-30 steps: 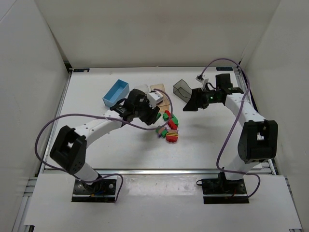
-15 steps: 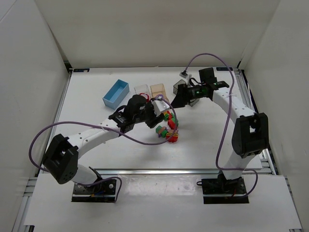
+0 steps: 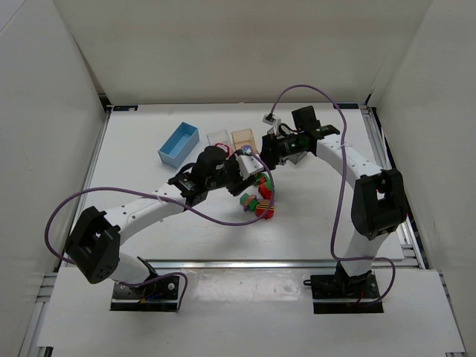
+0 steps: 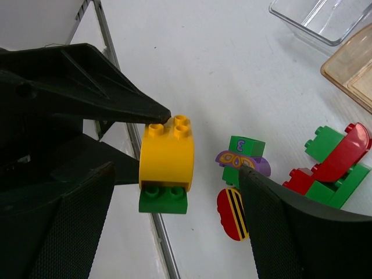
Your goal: Sort the legos into containers by color
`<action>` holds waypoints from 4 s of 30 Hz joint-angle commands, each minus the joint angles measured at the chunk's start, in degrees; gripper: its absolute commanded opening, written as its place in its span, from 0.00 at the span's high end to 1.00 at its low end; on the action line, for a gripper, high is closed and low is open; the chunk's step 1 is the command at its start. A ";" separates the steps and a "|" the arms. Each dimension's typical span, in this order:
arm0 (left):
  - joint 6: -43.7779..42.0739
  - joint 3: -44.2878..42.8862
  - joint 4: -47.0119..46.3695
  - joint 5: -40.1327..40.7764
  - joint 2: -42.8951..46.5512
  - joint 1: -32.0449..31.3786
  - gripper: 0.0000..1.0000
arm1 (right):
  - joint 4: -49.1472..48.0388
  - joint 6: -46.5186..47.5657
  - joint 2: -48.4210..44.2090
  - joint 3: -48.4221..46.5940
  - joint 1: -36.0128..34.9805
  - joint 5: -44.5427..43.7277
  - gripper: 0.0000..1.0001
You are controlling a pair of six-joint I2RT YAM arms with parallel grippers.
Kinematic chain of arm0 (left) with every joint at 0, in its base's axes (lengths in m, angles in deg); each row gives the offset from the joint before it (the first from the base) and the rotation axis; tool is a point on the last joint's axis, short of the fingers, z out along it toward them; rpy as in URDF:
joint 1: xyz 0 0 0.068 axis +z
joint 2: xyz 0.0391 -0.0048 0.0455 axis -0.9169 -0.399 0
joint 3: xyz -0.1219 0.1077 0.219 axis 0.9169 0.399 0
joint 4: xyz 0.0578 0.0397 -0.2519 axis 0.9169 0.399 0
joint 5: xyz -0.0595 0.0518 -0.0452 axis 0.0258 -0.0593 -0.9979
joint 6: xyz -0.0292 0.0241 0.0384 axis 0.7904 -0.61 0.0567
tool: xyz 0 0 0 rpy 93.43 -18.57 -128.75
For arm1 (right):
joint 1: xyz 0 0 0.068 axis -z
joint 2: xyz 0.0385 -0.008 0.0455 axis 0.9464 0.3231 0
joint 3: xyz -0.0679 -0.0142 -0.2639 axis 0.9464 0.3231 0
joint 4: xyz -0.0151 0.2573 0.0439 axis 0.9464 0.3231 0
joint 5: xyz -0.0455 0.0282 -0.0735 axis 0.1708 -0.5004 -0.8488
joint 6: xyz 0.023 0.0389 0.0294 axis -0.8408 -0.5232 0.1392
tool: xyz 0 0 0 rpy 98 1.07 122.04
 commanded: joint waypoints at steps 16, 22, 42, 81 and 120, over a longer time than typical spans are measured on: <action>-1.22 0.37 -3.80 -0.52 1.10 -1.08 0.80 | 0.01 2.06 3.19 -4.77 -2.12 4.32 0.54; -1.48 0.02 -4.33 0.09 -0.05 -1.08 0.80 | 3.35 5.57 2.40 -4.51 -3.17 4.33 0.47; 15.12 -3.14 -0.31 9.58 2.84 -0.73 0.13 | -9.02 -12.49 0.11 -0.64 3.57 3.27 1.00; 78.58 -25.30 -20.31 -59.22 -21.93 28.10 0.06 | -41.99 -49.96 3.18 -6.70 7.28 3.97 1.00; 82.81 -23.18 -37.29 -59.85 -27.65 26.17 0.32 | -45.51 -53.75 6.44 -9.43 2.89 7.14 1.00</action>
